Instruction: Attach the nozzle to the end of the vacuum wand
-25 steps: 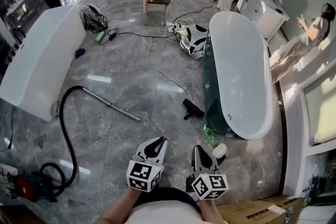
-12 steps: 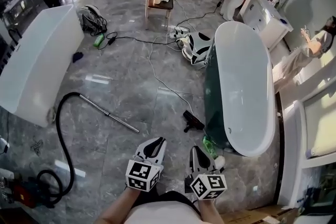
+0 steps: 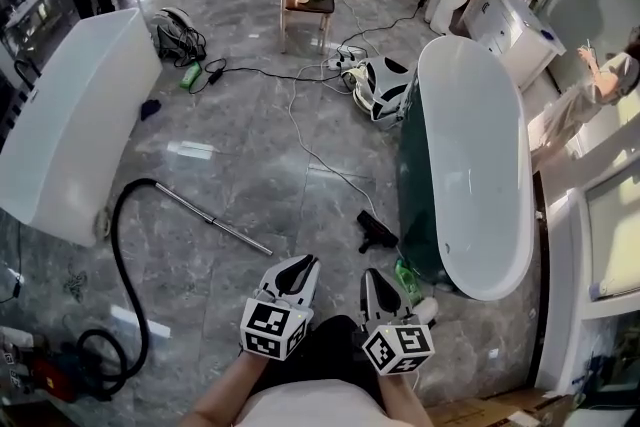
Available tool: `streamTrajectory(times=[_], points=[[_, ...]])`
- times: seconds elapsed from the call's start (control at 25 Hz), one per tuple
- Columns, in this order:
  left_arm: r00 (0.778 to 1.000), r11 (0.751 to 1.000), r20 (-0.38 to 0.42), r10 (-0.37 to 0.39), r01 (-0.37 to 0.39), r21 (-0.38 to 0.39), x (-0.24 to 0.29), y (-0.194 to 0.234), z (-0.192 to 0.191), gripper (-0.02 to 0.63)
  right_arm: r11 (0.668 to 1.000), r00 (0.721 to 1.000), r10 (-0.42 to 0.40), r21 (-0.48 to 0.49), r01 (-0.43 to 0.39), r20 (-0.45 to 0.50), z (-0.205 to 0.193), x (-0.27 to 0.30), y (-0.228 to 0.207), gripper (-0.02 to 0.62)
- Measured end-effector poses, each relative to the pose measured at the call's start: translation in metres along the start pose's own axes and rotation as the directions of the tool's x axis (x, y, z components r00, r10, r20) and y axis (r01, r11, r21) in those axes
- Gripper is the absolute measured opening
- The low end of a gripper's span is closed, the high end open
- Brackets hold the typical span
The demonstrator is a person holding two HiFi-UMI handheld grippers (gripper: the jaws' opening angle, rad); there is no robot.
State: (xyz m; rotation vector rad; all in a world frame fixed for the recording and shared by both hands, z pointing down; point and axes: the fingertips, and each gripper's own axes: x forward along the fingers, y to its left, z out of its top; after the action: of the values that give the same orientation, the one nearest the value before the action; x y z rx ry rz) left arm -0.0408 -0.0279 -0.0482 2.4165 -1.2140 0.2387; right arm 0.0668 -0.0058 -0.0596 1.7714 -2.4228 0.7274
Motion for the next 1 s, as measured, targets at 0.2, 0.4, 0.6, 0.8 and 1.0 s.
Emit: streamTrajectory(times=[0.2,0.4,0.6,0.8,1.0], points=[[1.0,1.0,0.011,0.006,-0.006,-0.006,-0.006,-0.005,0.0,0.043,1.0,1.0,0.0,-0.01,-0.001,-0.029,-0.005,-0.005,-0.004,0.021],[0.999,0.999,0.018,0.03,-0.03,-0.011,-0.013,0.006,0.0,0.043,1.0,1.0,-0.001,-0.031,0.001,-0.025,-0.002,0.0,-0.004,0.021],[0.998,0.998,0.003,0.06,-0.06,-0.008,-0.008,0.018,-0.005,0.043,0.998,1.0,-0.015,-0.056,0.015,0.005,0.012,0.006,-0.026,0.021],[0.996,0.997,-0.045,0.075,-0.075,0.011,0.012,0.033,-0.012,0.043,0.998,1.0,-0.014,-0.059,0.013,-0.012,0.018,0.026,-0.059,0.021],[0.99,0.993,-0.078,0.114,-0.116,-0.019,0.039,0.057,-0.026,0.043,0.996,0.999,0.019,-0.092,-0.022,-0.028,0.012,0.061,-0.097,0.021]])
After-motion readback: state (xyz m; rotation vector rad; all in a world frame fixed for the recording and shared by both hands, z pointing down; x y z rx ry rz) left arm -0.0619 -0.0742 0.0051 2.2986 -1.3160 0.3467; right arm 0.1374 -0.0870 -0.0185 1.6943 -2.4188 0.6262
